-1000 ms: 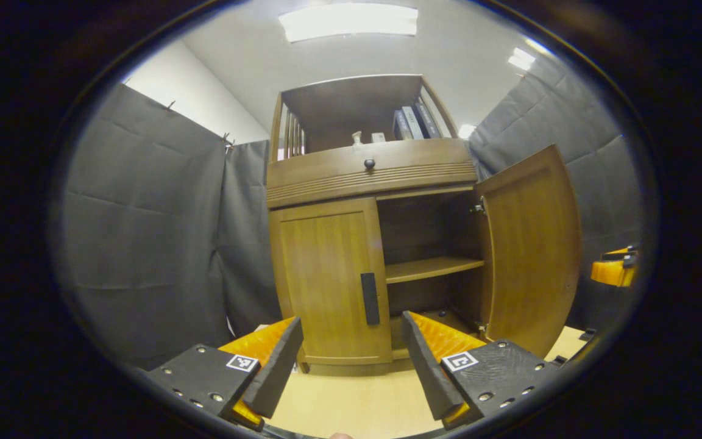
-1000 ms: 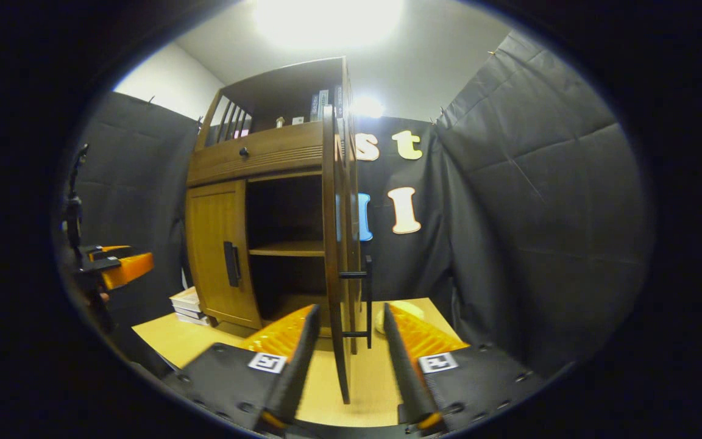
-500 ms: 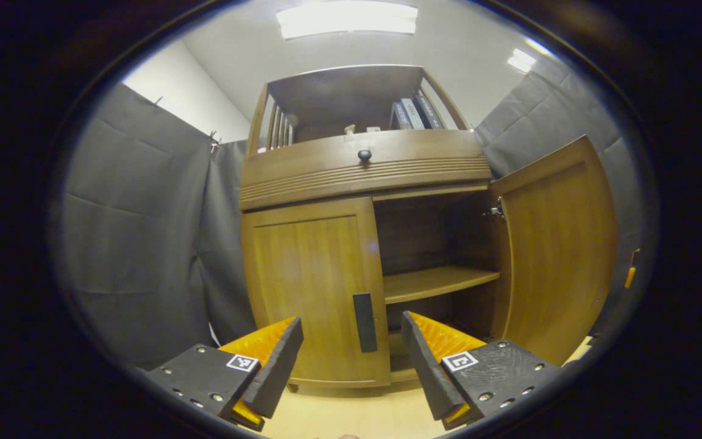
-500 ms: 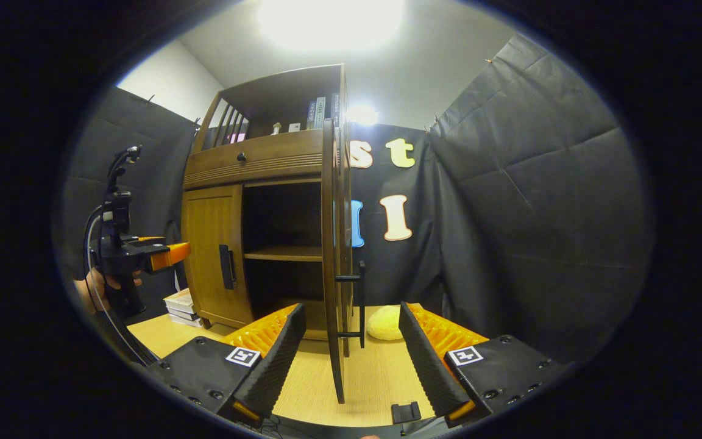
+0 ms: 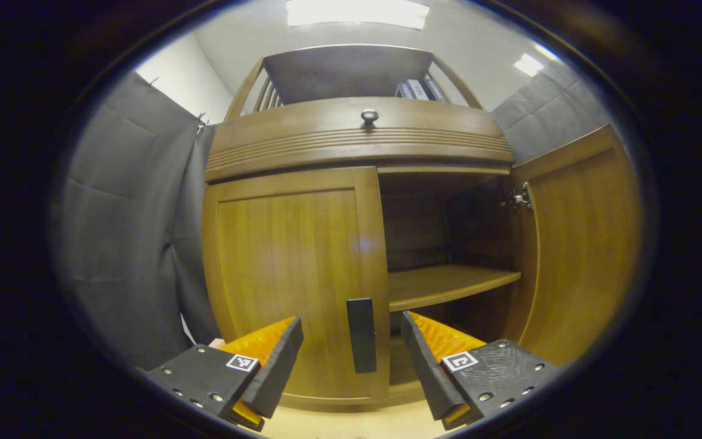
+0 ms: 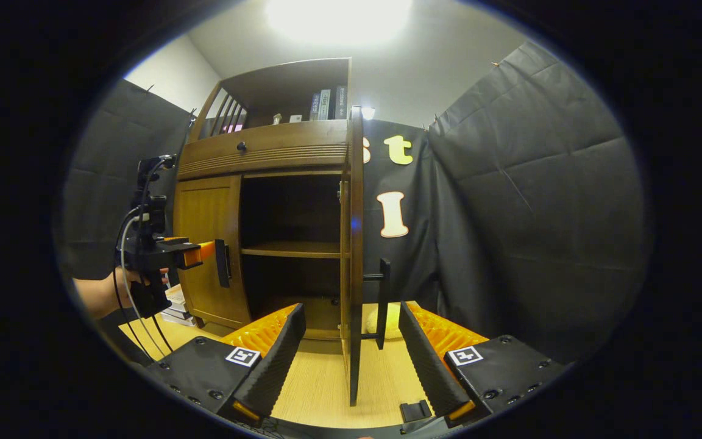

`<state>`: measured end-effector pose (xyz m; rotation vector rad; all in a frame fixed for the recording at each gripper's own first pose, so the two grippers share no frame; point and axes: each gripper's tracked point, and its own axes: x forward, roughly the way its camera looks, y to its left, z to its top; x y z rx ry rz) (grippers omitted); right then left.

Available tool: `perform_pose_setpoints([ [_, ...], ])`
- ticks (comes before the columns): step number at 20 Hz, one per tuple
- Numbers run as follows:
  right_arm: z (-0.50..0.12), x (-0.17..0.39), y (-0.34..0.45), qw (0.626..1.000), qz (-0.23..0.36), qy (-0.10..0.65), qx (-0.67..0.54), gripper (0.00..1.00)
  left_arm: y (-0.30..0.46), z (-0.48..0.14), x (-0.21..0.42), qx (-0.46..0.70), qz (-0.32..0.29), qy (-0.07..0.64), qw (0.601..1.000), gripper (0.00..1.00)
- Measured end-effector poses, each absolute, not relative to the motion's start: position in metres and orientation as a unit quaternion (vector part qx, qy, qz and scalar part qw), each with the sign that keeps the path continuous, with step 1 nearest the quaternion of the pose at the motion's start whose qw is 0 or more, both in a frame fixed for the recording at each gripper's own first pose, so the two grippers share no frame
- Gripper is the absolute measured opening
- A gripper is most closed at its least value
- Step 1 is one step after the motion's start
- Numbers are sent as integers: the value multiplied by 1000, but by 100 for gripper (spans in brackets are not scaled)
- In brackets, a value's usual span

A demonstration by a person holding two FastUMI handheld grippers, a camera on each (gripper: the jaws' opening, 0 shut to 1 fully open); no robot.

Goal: Open the right door of the double-door shoe cabinet with the right hand, and open the left door with the left hand.

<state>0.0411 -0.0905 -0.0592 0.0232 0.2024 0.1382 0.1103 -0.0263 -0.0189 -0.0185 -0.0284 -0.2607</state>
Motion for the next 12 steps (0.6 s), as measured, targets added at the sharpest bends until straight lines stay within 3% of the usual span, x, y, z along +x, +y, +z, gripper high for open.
perform_pose_setpoints([
  [2,-59,43,-82,993,67,102,8,96,-29,-23,113,-17,-136,-8,991,94],
  [8,-66,48,-63,992,54,112,7,93,-34,-36,117,-23,-147,9,989,94],
  [10,-66,51,-57,992,48,115,11,96,-36,-39,118,-20,-154,16,988,94],
  [12,-66,55,-54,992,39,115,14,96,-39,-43,118,-20,-163,25,986,84],
])
